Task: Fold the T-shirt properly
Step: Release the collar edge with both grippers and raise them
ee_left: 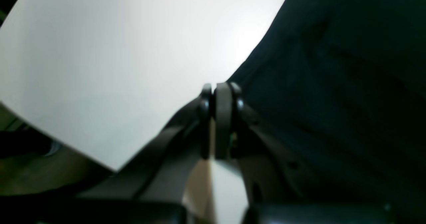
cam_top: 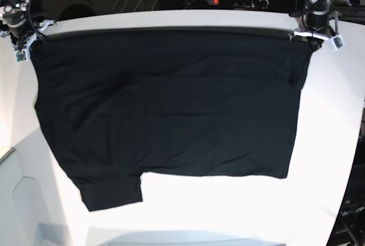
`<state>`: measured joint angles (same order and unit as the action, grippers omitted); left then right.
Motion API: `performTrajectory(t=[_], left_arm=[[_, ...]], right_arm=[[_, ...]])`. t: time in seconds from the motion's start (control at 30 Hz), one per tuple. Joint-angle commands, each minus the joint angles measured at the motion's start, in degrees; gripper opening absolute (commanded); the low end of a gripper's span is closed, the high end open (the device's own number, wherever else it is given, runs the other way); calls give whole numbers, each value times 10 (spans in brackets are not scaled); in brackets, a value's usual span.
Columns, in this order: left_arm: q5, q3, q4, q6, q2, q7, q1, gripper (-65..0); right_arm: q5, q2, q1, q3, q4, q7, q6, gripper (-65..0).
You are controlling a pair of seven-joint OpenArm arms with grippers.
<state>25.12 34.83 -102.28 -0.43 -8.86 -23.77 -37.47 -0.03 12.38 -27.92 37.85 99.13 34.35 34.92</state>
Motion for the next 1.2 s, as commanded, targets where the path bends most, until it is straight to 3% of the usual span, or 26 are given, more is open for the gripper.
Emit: performTrajectory(t=[0.0, 0.77, 0.83, 0.9, 1.0, 1.07, 1.17], left_arm=[[-2, 4, -8, 1, -7, 15, -10, -649], [-1, 3, -6, 1, -5, 14, -28, -645], [-1, 3, -6, 1, -5, 14, -28, -643], [-1, 3, -7, 1, -5, 14, -30, -606], [-1, 6, -13, 1, 9, 15, -31, -479], [-1, 26, -33, 1, 16, 15, -32, -387], [-1, 59, -70, 1, 42, 15, -27, -307]], right_arm=[[-3, 10, -5, 5, 11, -7, -1, -650], [-3, 10, 10, 5, 11, -6, -1, -650], [-3, 11, 7, 5, 11, -5, -1, -607], [-3, 13, 6, 5, 11, -5, -1, -533], [-3, 14, 11, 5, 17, -6, -1, -399], [-2, 13, 11, 8, 43, -6, -1, -338], [-1, 4, 13, 33, 86, -6, -1, -298]])
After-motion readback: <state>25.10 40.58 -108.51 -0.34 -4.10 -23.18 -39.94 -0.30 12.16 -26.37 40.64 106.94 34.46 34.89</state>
